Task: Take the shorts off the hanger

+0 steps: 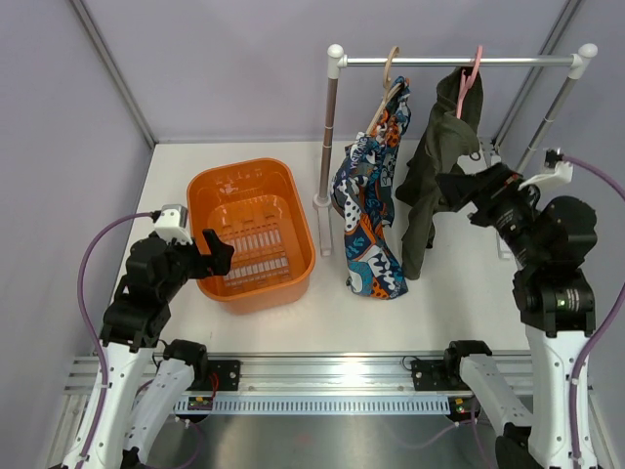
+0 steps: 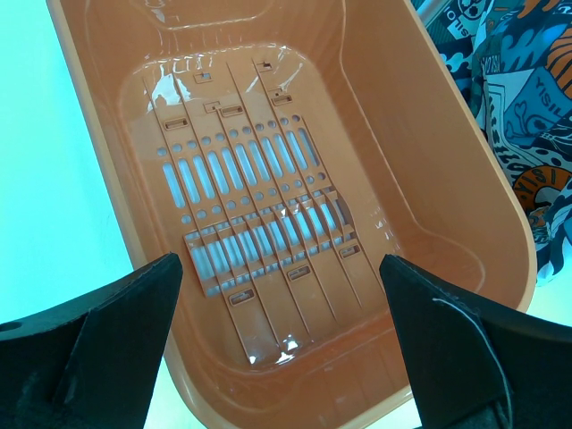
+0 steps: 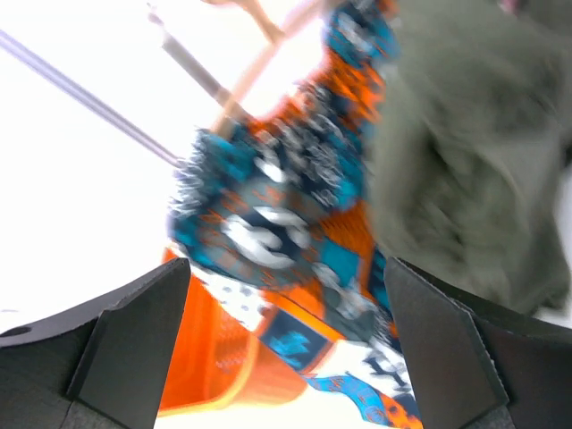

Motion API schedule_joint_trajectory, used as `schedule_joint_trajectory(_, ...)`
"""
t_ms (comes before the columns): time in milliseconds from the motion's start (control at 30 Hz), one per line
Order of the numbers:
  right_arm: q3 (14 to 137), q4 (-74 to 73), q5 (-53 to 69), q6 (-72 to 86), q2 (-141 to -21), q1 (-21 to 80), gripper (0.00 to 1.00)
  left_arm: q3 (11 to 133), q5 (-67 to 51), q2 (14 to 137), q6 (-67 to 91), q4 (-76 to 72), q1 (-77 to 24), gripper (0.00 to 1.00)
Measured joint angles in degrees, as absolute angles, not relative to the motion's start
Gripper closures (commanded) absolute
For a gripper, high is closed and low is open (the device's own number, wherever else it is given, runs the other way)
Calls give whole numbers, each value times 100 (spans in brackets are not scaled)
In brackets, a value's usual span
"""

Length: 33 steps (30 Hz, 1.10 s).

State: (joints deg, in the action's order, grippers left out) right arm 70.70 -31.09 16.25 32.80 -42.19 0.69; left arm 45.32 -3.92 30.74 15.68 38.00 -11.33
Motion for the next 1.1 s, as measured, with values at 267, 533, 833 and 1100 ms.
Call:
schedule_joint_trajectory(267, 9660, -3334, 1100, 3081, -6589, 1149, 1, 4532, -392, 3074, 1568, 3795, -1133, 1)
schedule_joint_trajectory(533, 11424, -3782, -183, 2753, -8812, 1824, 5, 4532, -390, 3085, 1568, 3789, -1133, 1)
schedule_joint_trajectory(833, 11963, -4034, -1229, 2425, -9769, 2178, 7, 4532, -390, 3085, 1568, 3787, -1133, 1)
schedule_joint_trajectory(1100, 12320, -3946, -1822, 2263, -10075, 2342, 16, 4532, -390, 3085, 1568, 3785, -1133, 1)
